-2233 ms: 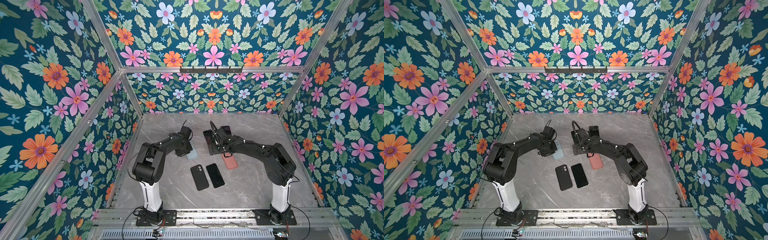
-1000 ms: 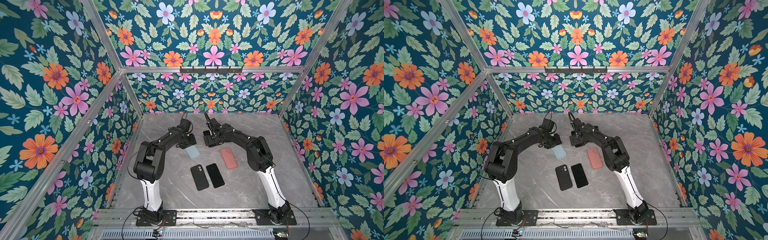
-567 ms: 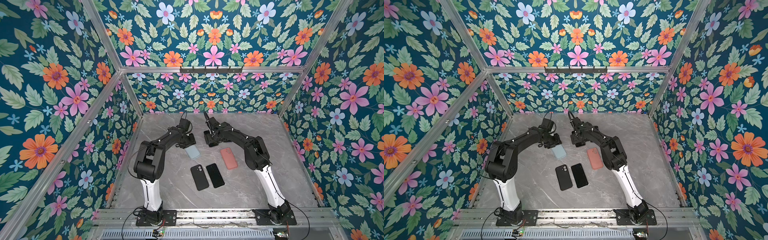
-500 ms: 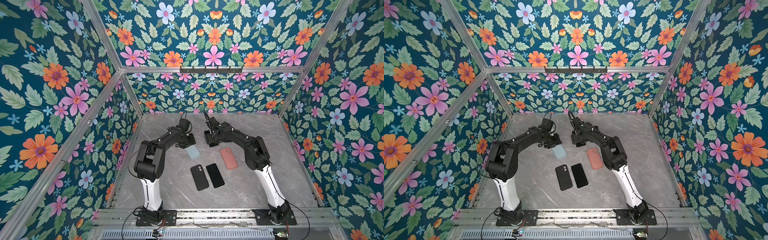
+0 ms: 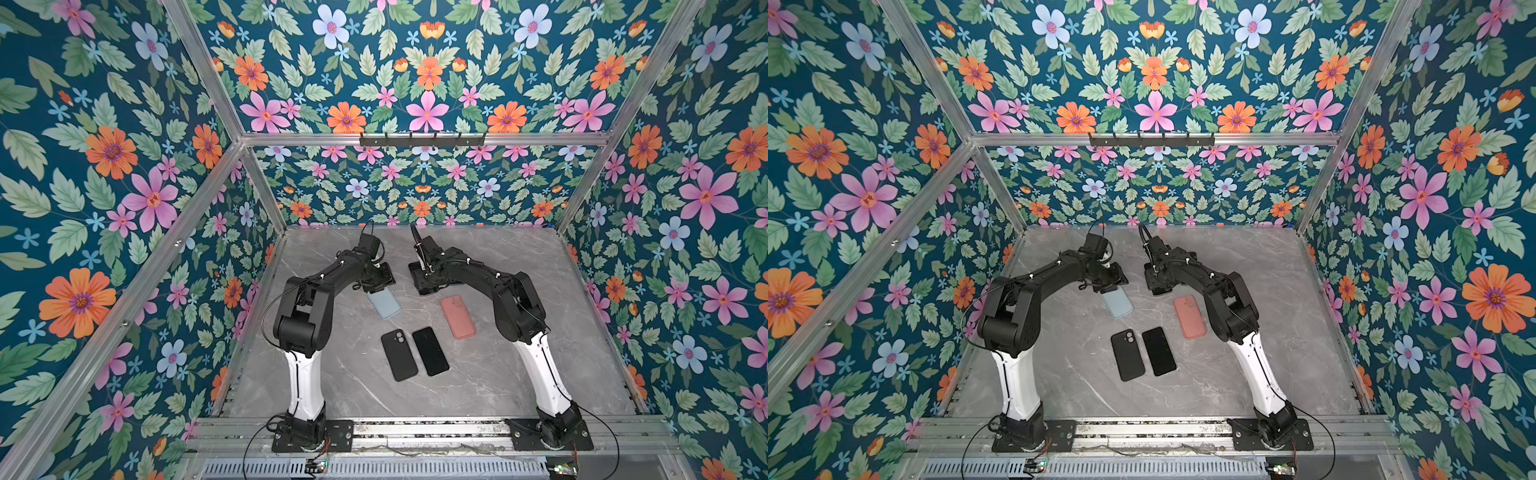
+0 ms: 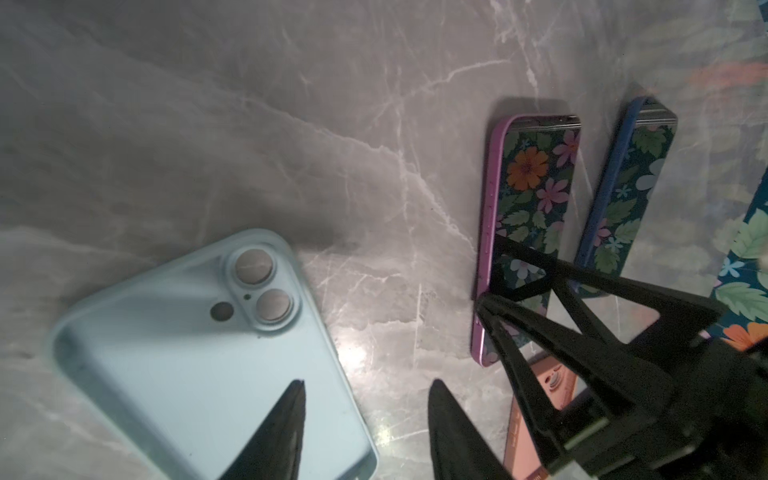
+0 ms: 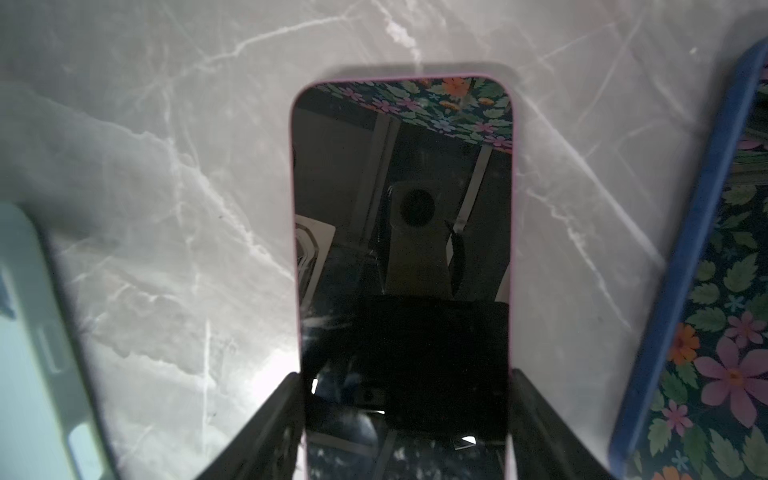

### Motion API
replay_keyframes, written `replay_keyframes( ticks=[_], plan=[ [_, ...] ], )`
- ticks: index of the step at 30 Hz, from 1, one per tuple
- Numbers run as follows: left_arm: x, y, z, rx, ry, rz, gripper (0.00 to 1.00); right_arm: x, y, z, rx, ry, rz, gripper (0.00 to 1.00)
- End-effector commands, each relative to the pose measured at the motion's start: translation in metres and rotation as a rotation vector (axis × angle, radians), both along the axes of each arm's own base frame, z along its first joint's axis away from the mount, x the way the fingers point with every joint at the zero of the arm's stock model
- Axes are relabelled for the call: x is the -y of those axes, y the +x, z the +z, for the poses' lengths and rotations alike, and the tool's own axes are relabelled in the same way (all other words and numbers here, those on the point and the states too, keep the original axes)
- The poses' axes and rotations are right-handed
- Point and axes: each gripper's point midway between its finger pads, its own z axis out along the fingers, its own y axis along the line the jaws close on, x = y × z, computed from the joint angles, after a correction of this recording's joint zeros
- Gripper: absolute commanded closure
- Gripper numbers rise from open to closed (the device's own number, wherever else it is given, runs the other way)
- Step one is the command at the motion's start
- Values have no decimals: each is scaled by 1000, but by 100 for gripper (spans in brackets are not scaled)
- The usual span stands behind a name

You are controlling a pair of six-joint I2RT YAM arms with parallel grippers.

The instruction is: Put the phone into the phone case

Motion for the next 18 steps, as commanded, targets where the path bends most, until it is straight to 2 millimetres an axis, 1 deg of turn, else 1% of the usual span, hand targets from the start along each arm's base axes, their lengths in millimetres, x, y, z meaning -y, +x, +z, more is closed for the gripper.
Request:
replay_keyframes(
  ticks=[1,9,15,18],
  plan=[
    [14,11,9,31,-77,-8,50,-6,-18,-6,-74,41,30,42],
    [43,34,10,62,-234,-25,51,-6,-30,-6,-87,109,33,46],
    [52,52,2,88,-268,-34,51,-3,-39,-6,-100,143,37,47],
    [54,57,-7,91,-283,-40,52,-2,-42,-7,-104,155,40,47]
  ],
)
